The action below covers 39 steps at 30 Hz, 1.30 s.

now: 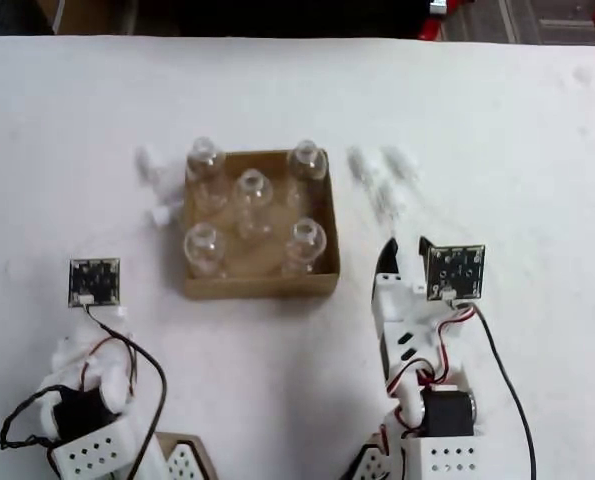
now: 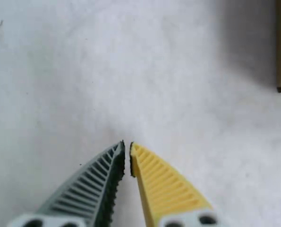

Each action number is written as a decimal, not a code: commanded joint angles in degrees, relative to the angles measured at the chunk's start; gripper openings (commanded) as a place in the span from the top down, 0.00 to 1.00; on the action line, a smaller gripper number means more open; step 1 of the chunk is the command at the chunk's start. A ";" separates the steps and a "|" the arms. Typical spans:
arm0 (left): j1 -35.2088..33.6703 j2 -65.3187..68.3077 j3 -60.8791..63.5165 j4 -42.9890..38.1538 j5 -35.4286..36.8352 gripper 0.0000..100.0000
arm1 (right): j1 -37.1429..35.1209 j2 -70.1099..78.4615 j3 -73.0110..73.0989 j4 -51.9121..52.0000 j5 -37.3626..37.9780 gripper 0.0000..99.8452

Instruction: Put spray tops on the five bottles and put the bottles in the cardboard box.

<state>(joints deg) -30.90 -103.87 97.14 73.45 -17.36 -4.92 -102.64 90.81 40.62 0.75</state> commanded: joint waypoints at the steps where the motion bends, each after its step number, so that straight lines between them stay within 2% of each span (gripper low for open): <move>1: 2.07 -0.84 -0.18 0.00 -0.18 0.98 | 0.13 -0.22 -0.35 -1.63 -0.35 0.87; 7: 10.77 -0.84 -0.18 0.35 -0.18 0.98 | 0.57 -0.22 -0.26 -2.59 -0.35 0.87; 10: 11.38 -0.84 -0.26 -0.26 -0.18 0.98 | 0.57 -0.22 -0.26 -2.77 -0.35 0.87; 12: 10.95 -0.84 -0.97 -4.57 -0.62 0.98 | 0.57 -0.22 -0.26 -2.77 -0.35 0.87; 17: 1.36 -0.84 -3.78 -18.46 -0.18 0.98 | 0.57 -0.22 -0.26 -2.77 -0.35 0.87; 27: -8.22 -0.84 -7.91 -31.38 -0.18 0.98 | 0.66 -0.22 -0.26 -2.86 -0.26 0.87; 31: -5.32 -0.84 -14.59 -28.57 -0.18 0.98 | 0.57 -0.22 -0.18 -2.86 2.90 0.87; 39: 4.09 0.31 -28.40 -18.90 -0.35 0.98 | 0.48 -0.22 -0.18 -2.86 2.99 0.87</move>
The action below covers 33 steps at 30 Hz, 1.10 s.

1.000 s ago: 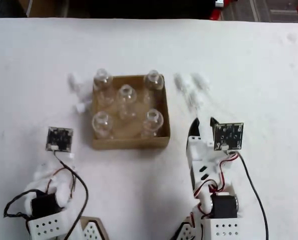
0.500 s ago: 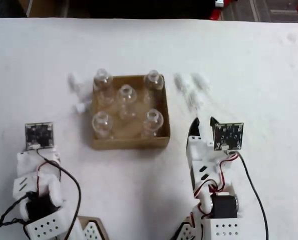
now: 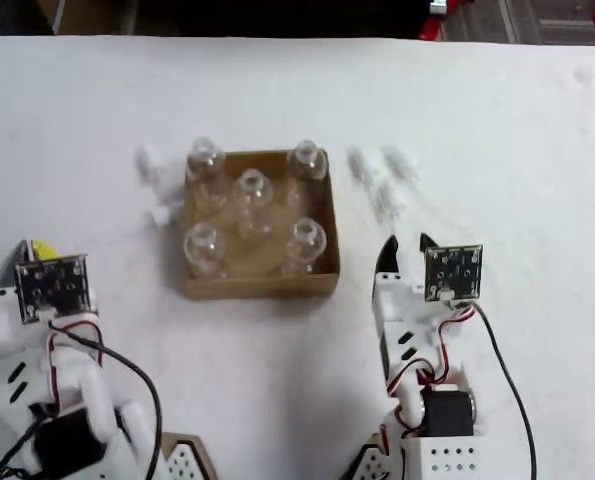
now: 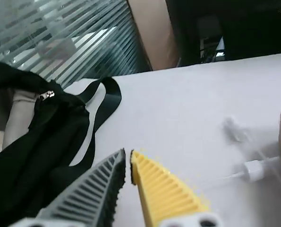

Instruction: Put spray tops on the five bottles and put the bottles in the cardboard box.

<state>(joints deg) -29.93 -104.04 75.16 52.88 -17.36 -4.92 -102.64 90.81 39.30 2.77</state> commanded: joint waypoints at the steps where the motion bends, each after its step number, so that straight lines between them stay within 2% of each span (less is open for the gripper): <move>1: 3.91 2.07 -8.26 2.20 -0.35 0.98 | 0.48 -0.22 -0.18 -1.54 0.97 0.87; 4: 5.32 11.30 -15.30 2.81 -0.18 0.98 | 0.48 -0.22 -0.18 -1.54 0.97 0.87; 8: 6.29 30.20 -27.78 3.69 -0.09 0.98 | 0.48 -0.22 -0.18 -1.54 1.14 0.87; 15: 8.40 62.90 -53.71 16.70 -0.09 0.98 | 0.48 -0.22 -0.18 -1.54 1.23 0.87; 21: 13.05 84.62 -74.73 27.60 -0.09 0.98 | 0.40 -0.22 0.18 -1.63 1.23 0.87; 27: 18.95 99.74 -89.23 30.15 0.35 0.98 | 0.57 -0.22 3.08 -6.37 1.32 0.87; 33: 18.07 113.45 -100.04 28.31 15.91 0.98 | 0.57 -0.22 3.25 -6.37 1.32 0.87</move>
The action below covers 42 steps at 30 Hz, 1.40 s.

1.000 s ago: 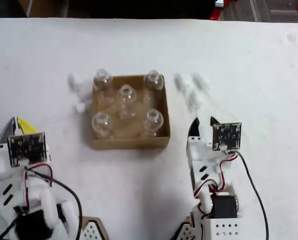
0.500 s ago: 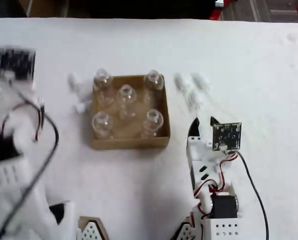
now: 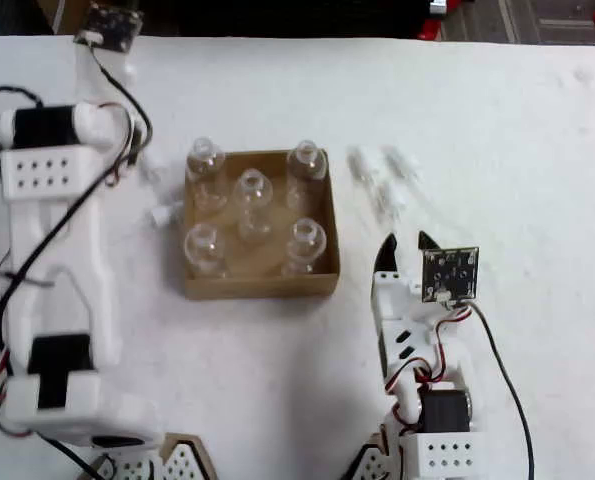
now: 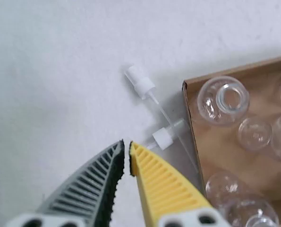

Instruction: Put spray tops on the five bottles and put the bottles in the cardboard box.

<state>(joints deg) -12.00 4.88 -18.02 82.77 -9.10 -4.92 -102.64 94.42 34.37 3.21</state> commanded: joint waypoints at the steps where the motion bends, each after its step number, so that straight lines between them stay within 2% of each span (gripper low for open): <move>1: -0.40 6.90 -8.79 -2.64 9.58 0.98 | 0.57 -0.22 -0.35 -1.45 0.88 0.87; 5: -0.75 18.24 -16.26 -5.98 16.00 0.98 | 0.57 -0.22 -0.26 -1.45 0.88 0.87; 12: -1.19 34.77 -32.26 -5.54 27.60 0.98 | 0.57 -0.22 -0.18 -1.54 0.88 0.87; 14: -1.45 38.55 -35.69 -5.54 28.92 0.97 | 0.57 -0.22 -0.09 -1.71 0.88 0.87; 18: -1.63 45.41 -40.88 -5.80 29.80 0.89 | 0.57 -0.22 -0.09 -1.71 0.88 0.87; 23: -2.68 53.32 -48.70 -5.98 37.54 0.86 | 0.57 -0.22 -0.09 -1.71 0.97 0.87; 32: -3.65 64.04 -60.84 -4.84 37.80 0.86 | 0.57 -0.22 -0.09 -1.71 0.97 0.87; 42: -3.56 67.74 -62.33 -3.16 37.63 0.86 | 0.57 -0.22 -0.09 -1.80 0.97 0.87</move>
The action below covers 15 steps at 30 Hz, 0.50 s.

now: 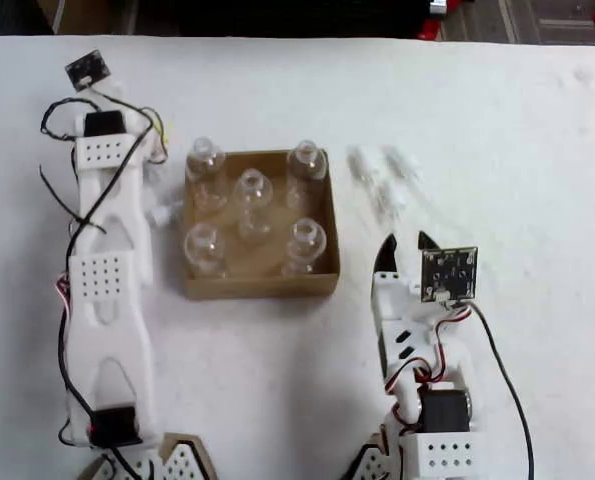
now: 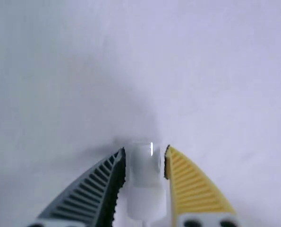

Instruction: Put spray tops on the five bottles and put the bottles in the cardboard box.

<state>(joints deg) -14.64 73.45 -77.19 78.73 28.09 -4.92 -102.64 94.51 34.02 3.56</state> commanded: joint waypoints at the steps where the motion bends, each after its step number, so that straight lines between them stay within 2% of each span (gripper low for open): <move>1: -0.92 -0.75 -3.08 0.88 0.44 0.86 | 0.57 -0.22 -0.18 -1.45 0.62 0.87; 5: -1.54 -0.75 -3.52 0.88 0.79 0.87 | 0.57 -0.22 -0.18 -1.45 0.62 0.87; 10: -2.15 -0.75 -3.69 0.53 -0.35 0.96 | 0.57 -0.22 -0.18 -1.45 0.62 0.87; 13: -1.80 -0.75 -3.60 0.70 -1.41 0.96 | 0.57 -0.22 -0.18 -1.45 0.62 0.87; 15: -1.80 -0.75 -3.43 0.88 -1.32 0.92 | 0.57 -0.22 -0.18 -1.45 0.62 0.87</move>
<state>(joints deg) -15.34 73.63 -77.71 78.99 27.91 -4.92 -102.64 94.51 34.02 3.56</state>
